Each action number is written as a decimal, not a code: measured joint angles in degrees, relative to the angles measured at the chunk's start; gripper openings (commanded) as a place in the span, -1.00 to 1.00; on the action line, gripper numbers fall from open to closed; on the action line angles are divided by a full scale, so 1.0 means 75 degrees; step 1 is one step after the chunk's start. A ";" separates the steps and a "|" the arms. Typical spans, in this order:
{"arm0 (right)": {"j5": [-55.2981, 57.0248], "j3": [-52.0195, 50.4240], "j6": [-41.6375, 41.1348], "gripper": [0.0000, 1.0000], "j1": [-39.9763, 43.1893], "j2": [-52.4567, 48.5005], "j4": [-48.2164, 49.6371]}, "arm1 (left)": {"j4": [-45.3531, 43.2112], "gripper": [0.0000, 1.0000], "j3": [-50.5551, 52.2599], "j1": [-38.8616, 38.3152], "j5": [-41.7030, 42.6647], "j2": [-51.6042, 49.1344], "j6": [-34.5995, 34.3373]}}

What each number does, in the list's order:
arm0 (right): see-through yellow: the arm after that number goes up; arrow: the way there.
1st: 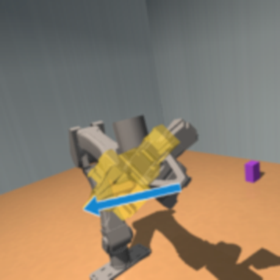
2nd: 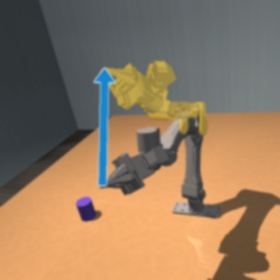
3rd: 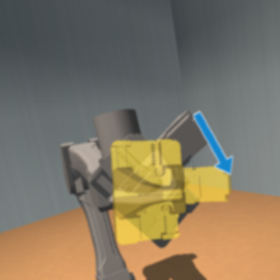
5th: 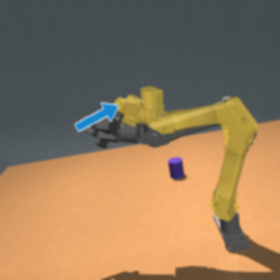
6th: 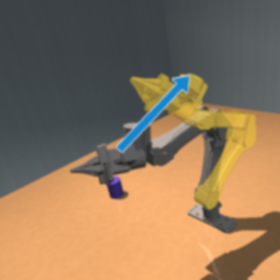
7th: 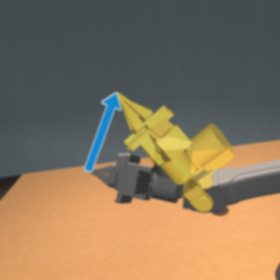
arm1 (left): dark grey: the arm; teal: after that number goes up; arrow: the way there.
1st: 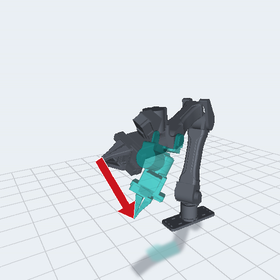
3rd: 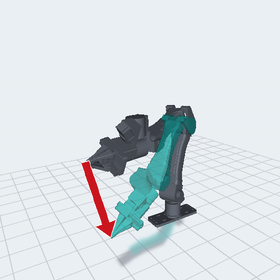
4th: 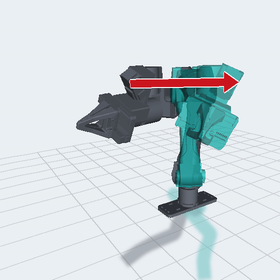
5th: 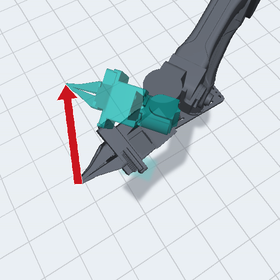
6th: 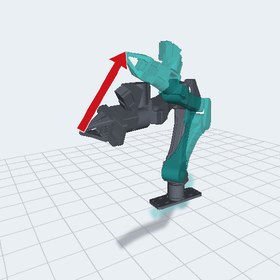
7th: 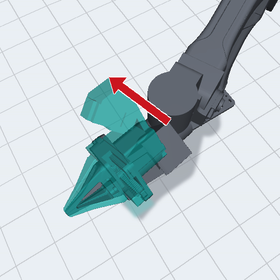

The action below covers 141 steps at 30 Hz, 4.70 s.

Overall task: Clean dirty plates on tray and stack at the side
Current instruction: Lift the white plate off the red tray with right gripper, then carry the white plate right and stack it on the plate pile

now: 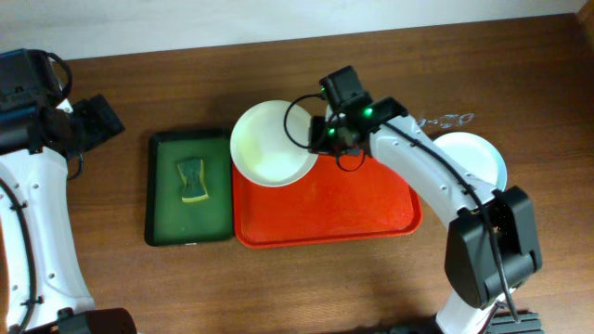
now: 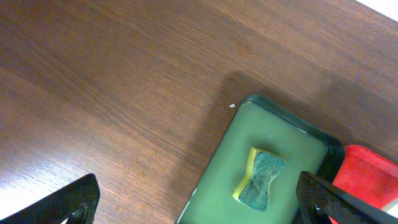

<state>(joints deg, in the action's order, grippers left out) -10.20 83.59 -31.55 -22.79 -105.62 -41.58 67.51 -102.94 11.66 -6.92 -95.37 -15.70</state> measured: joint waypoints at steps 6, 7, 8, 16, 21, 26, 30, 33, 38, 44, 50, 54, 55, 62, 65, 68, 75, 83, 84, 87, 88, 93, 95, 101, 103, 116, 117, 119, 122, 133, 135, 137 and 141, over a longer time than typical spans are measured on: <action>0.1568 0.0000 -0.0157 -0.92 -0.1603 -0.0012 0.0769 | 0.0023 0.98 0.0000 0.0006 0.0000 0.0000 0.0000; 0.1874 0.0000 -0.0160 -0.92 -0.1903 -0.0012 0.0845 | 0.0032 0.98 0.0000 0.0006 0.0000 0.0000 0.0000; 0.2197 0.0000 -0.0169 -0.92 -0.2157 -0.0012 0.0927 | 0.0032 0.98 0.0000 0.0006 0.0000 0.0000 0.0000; 0.5149 0.0003 0.0822 -0.92 -0.3841 -0.0012 0.1818 | 0.0035 0.98 0.0000 0.0006 -0.0003 0.0000 0.0000; 0.6883 0.0026 0.3086 -0.92 -0.4517 -0.0012 0.3246 | 0.0035 0.98 0.0000 0.0006 -0.0003 0.0000 0.0000; 0.8364 0.0029 0.5610 -0.92 -0.5260 -0.0017 0.4878 | 0.0041 0.98 0.0000 0.0006 -0.0009 0.0000 0.0000; 0.9145 0.0032 0.7120 -0.92 -0.5761 -0.0017 0.5718 | 0.0041 0.98 0.0000 0.0006 -0.0003 0.0000 0.0000; 0.9541 0.0032 0.7927 -0.92 -0.5942 -0.0017 0.6216 | 0.0064 0.98 0.0000 0.0006 -0.0003 0.0000 0.0000; 0.9818 0.0032 0.8638 -0.92 -0.5948 -0.0017 0.6525 | 0.0079 0.98 0.0000 0.0006 -0.0003 0.0000 0.0000; 0.9836 0.0061 0.7635 -0.92 -0.5869 -0.0017 0.5974 | 0.0085 0.98 0.0000 0.0006 -0.0006 0.0000 0.0000; 0.8279 0.0117 0.4115 -0.92 -0.4864 -0.0047 0.3203 | 0.0087 0.99 0.0000 0.0006 -0.0006 0.0000 0.0000; 0.6540 0.0119 0.2020 -0.92 -0.3812 -0.0055 0.2369 | 0.0087 0.98 0.0000 0.0006 -0.0006 0.0000 0.0000; 0.6207 0.0119 0.1705 -0.92 -0.3582 -0.0055 0.2232 | 0.0087 0.98 0.0000 0.0006 0.0000 0.0000 0.0000; 0.3305 0.0117 0.0160 -0.92 -0.1306 0.0175 0.0997 | 0.0087 0.98 0.0000 0.0006 -0.0009 0.0000 0.0000; 0.1880 0.0119 -0.0070 -0.92 0.0423 0.0408 0.0111 | 0.0087 0.98 0.0000 0.0006 -0.0003 0.0000 0.0000; 0.1052 0.0125 -0.0152 -0.92 0.1757 0.0434 -0.0833 | 0.0085 0.98 0.0000 0.0006 -0.0006 0.0000 0.0000; 0.0580 0.0125 0.0632 -0.92 0.5298 0.0434 -0.2629 | 0.0087 0.98 0.0000 0.0006 -0.0003 0.0000 0.0000; 0.0545 0.0125 0.1078 -0.92 0.7522 0.0437 -0.3378 | 0.0087 0.98 0.0000 0.0006 -0.0003 0.0000 0.0000; 0.0562 0.0119 0.1169 -0.92 0.7595 0.0437 -0.3477 | 0.0087 0.98 0.0000 0.0006 -0.0006 0.0000 0.0000; 0.0854 0.0087 0.1358 -0.92 0.7597 0.0440 -0.3710 | 0.0087 0.98 0.0000 0.0006 -0.0003 0.0000 0.0000; 0.0938 0.0055 0.1393 -0.92 0.7580 0.0449 -0.3722 | 0.0087 0.98 0.0000 0.0006 -0.0003 0.0000 0.0000; 0.1425 -0.0452 0.1440 -0.67 0.7530 0.0463 -0.3488 | 0.0087 0.98 0.0000 0.0006 -0.0003 0.0000 0.0000; 0.1530 -0.0615 0.1419 -0.48 0.7533 0.0463 -0.3296 | 0.0087 0.99 0.0000 0.0006 -0.0006 0.0000 0.0000; 0.1346 -0.0682 0.1684 0.34 0.7530 0.0463 -0.3013 | 0.0087 0.99 0.0000 0.0006 -0.0003 0.0000 0.0000; 0.1174 -0.0682 0.1859 0.42 0.7530 0.0466 -0.3016 | 0.0087 0.98 0.0000 0.0006 -0.0003 0.0000 0.0000; -0.0475 -0.0697 0.3045 0.21 0.7120 0.0466 -0.4549 | 0.0087 0.99 0.0000 0.0006 -0.0003 0.0000 0.0000; -0.0624 -0.0699 0.3142 0.22 0.6910 0.0466 -0.4543 | 0.0087 0.98 0.0000 0.0006 -0.0006 0.0000 0.0000; -0.0831 -0.0705 0.3305 0.23 0.6350 0.0466 -0.4351 | 0.0087 0.99 0.0000 0.0006 -0.0006 0.0000 0.0000; -0.1000 -0.0708 0.3436 0.97 0.5380 0.0466 -0.3797 | 0.0087 0.98 0.0000 0.0006 -0.0006 0.0000 0.0000; -0.1099 -0.0708 0.3497 0.97 0.2943 0.0466 -0.3532 | 0.0087 0.98 0.0000 0.0006 -0.0006 0.0000 0.0000; -0.1110 -0.0708 0.3500 0.96 0.2873 0.0466 -0.3532 | 0.0087 0.98 0.0000 0.0006 -0.0006 0.0000 0.0000; -0.1110 -0.0708 0.3500 0.97 0.2876 0.0466 -0.3532 | 0.0087 0.98 0.0000 0.0006 -0.0003 0.0000 0.0000; -0.1110 -0.0708 0.3494 0.97 0.2876 0.0466 -0.3532 | 0.0087 0.99 0.0000 0.0006 -0.0003 0.0000 0.0000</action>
<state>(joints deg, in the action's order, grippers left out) -18.52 78.28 -5.34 -1.21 -102.13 -68.07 68.16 -102.94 11.70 -6.94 -95.37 -15.70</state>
